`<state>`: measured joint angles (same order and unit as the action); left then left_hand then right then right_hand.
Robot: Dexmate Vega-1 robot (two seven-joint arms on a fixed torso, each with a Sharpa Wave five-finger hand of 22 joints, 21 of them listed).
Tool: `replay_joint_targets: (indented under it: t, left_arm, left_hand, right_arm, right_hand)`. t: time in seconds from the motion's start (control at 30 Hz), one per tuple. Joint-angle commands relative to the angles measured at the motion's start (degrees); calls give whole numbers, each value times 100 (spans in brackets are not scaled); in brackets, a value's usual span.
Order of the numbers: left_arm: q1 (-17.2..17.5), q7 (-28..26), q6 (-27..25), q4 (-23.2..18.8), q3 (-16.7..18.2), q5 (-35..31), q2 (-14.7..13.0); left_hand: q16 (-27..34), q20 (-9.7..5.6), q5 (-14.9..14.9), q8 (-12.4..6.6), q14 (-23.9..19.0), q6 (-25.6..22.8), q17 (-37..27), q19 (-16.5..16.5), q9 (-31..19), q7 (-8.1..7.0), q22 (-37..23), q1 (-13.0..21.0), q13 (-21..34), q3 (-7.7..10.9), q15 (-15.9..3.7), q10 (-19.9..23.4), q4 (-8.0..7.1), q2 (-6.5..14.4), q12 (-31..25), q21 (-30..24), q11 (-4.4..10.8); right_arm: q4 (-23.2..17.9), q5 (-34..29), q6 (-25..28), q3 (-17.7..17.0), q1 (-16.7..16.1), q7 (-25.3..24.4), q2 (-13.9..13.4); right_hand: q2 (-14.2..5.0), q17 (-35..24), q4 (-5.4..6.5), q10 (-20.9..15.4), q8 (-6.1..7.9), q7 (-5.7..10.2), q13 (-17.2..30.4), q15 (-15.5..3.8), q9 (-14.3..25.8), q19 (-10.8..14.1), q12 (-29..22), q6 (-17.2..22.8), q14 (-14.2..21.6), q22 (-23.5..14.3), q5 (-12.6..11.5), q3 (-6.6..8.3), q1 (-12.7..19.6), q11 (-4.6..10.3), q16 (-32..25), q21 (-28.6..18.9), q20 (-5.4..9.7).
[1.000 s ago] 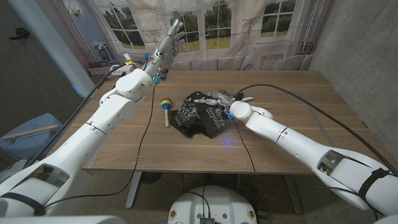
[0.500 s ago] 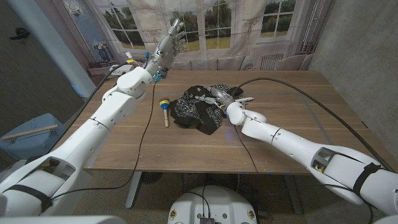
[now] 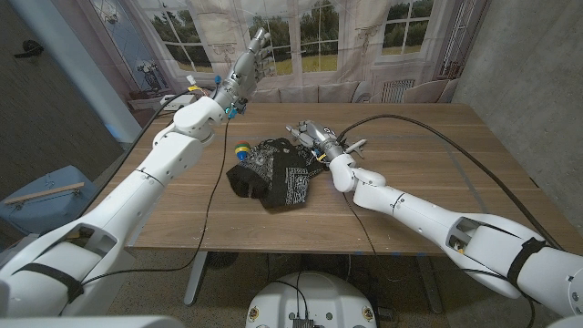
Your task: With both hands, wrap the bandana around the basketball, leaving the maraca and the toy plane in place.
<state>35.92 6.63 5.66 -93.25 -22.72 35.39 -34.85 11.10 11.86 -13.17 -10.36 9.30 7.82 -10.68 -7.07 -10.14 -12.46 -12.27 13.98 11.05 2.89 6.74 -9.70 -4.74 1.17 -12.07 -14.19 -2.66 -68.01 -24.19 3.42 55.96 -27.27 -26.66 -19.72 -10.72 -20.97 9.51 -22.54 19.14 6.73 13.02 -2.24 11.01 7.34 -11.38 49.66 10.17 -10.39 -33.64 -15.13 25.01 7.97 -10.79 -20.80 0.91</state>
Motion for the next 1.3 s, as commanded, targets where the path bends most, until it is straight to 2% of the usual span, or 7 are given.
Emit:
replay_joint_targets:
  t: [0.03,0.07,0.13,0.37,0.73,1.2,1.3]
  left_arm:
    - [-41,29,8,18,-41,-35,19]
    - [-44,39,9,20,-43,-35,16]
    - [-33,18,9,4,-39,-37,20]
    - [-6,-144,14,-55,-57,-169,27]
    - [182,-1222,-214,-547,-143,-1231,-114]
    - [654,-2027,-472,-1169,-55,-2181,-370]
    - [800,-2151,-476,-1272,-1,-2308,-413]
  left_hand:
    - [10,30,-24,-3,-27,56,-5,-41,-14,-1,-7,-3,28,3,-39,-58,2,61,0,-1,29]
    - [11,31,-24,-4,-31,56,-5,-42,-14,-1,-7,-2,28,3,-38,-57,3,63,-1,-1,35]
    - [10,31,-23,-6,-32,59,-5,-43,-14,-1,-7,0,29,4,-35,-59,5,67,-1,0,42]
    - [10,31,-22,2,-37,91,-4,-42,-14,-1,-8,4,29,5,-38,-51,10,75,-7,-1,45]
    - [17,23,-17,-46,-75,-2,-3,47,-13,15,-11,10,27,1,-78,119,22,96,-73,-36,66]
    - [24,-45,-9,-128,-154,-292,2,145,-12,26,-7,28,21,-10,-144,377,54,108,-152,-67,78]
    - [25,-47,-7,-140,-168,-348,3,148,-12,23,-6,30,20,-11,-161,406,58,114,-158,-66,100]
  right_arm:
    - [328,-711,51,239,140,-383,88]
    - [324,-798,114,265,133,-463,90]
    - [340,-841,129,255,103,-618,108]
    - [358,-829,40,190,94,-778,77]
    - [365,-783,-323,-21,111,-1285,16]
    - [-76,-650,-574,-380,11,-1525,-212]
    - [-145,-436,-799,-523,-43,-1448,-252]
  right_hand:
    - [93,371,-195,1120,-971,576,-46,-584,8,-64,78,-2616,-623,-1,-114,-25,623,58,-36,331,-137]
    - [115,423,-214,1376,-966,585,-51,-561,6,-92,88,-3231,-785,-3,-113,-60,741,46,-39,411,-131]
    - [107,451,-226,1530,-958,584,-54,-539,6,-89,89,-3532,-908,-4,-113,-70,818,77,-31,450,-134]
    - [65,490,-209,1624,-922,480,-59,-509,8,85,53,-3792,-936,-6,-112,-64,909,-7,-78,445,-39]
    - [-37,519,57,1296,-739,447,-68,-562,17,520,-100,-3476,-544,-21,-37,-93,545,-55,-266,352,72]
    - [-23,553,60,1108,-724,449,-77,-603,12,759,-146,-3353,-315,-16,5,-73,416,-93,-336,304,93]
    - [17,599,-13,986,-716,406,-82,-538,6,892,-173,-3291,-175,-10,59,-46,463,-201,-359,284,-26]
